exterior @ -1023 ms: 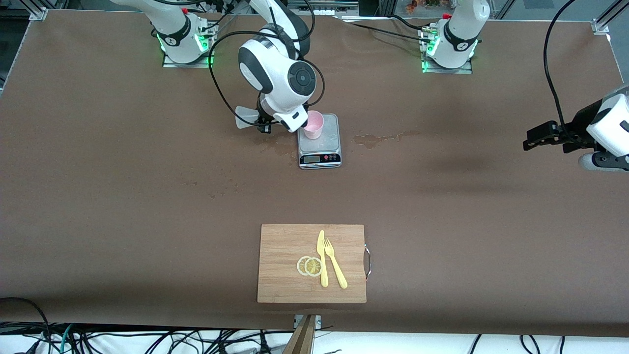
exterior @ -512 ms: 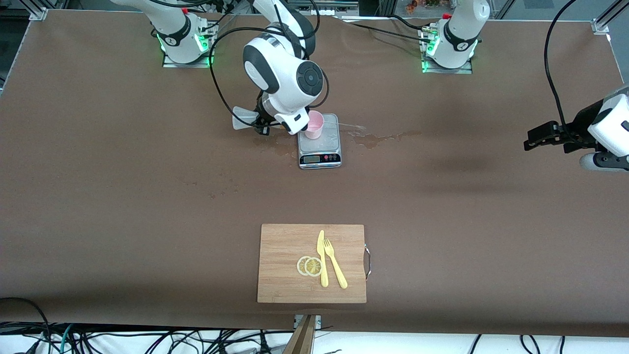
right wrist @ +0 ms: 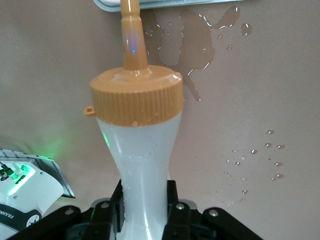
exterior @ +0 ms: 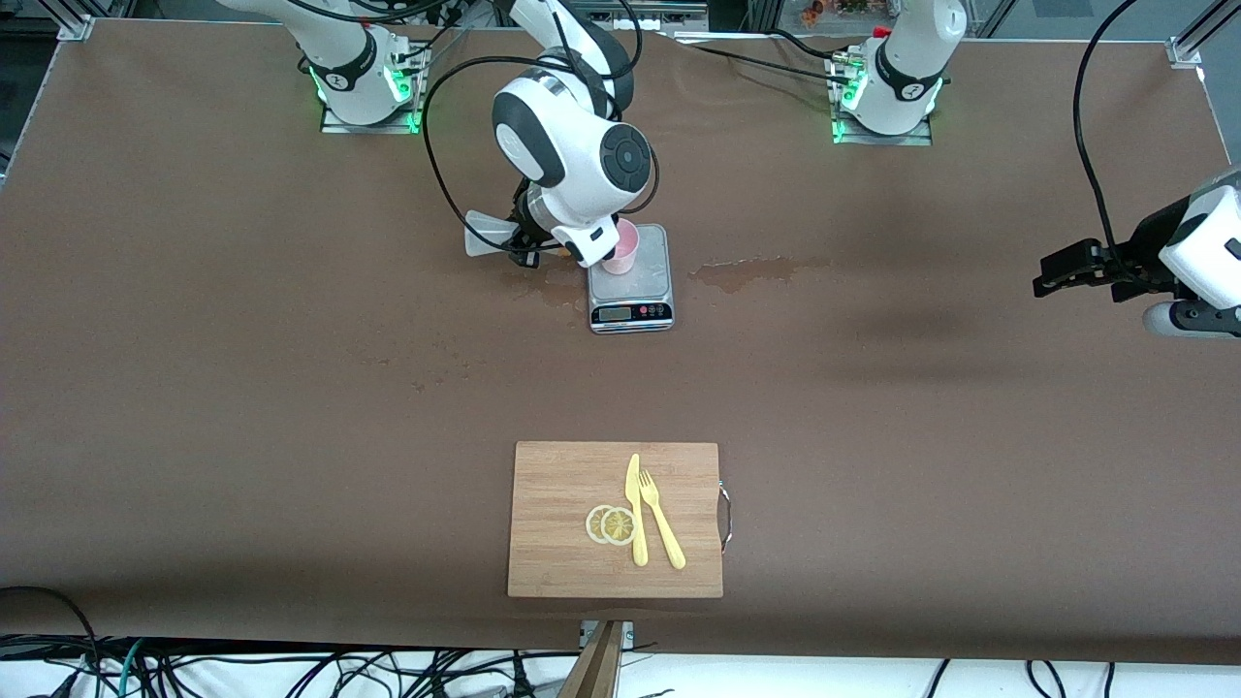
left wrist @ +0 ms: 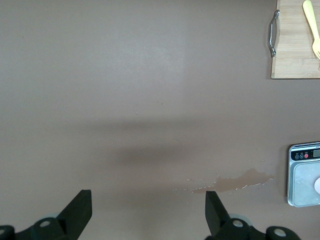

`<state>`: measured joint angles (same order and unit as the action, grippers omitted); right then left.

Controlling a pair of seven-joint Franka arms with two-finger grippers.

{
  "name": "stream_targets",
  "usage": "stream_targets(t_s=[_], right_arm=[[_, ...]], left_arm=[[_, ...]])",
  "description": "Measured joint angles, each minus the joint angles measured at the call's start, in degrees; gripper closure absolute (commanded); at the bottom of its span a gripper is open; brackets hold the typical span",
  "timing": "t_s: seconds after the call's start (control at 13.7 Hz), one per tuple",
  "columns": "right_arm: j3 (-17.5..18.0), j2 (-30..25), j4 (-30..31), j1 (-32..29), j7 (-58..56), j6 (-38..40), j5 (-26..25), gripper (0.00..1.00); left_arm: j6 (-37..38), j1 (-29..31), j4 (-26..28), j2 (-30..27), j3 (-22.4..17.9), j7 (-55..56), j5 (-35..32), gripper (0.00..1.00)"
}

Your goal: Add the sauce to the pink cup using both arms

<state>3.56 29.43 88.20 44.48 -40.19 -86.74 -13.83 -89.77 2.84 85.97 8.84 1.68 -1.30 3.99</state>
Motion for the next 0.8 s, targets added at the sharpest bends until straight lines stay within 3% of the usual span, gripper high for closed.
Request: stream_targets(t_s=[0.22, 0.8], right_arm=[[-0.2, 0.1, -0.1, -0.9, 0.1, 0.0, 2.0, 0.87], [-2.2, -2.3, -1.7, -10.6, -4.1, -3.2, 23.1, 0.85]], left_arm=[[0.0, 0.0, 0.0, 0.0, 0.0, 0.0, 0.0, 0.0], [0.0, 0.0, 0.0, 0.0, 0.0, 0.0, 0.0, 0.0]])
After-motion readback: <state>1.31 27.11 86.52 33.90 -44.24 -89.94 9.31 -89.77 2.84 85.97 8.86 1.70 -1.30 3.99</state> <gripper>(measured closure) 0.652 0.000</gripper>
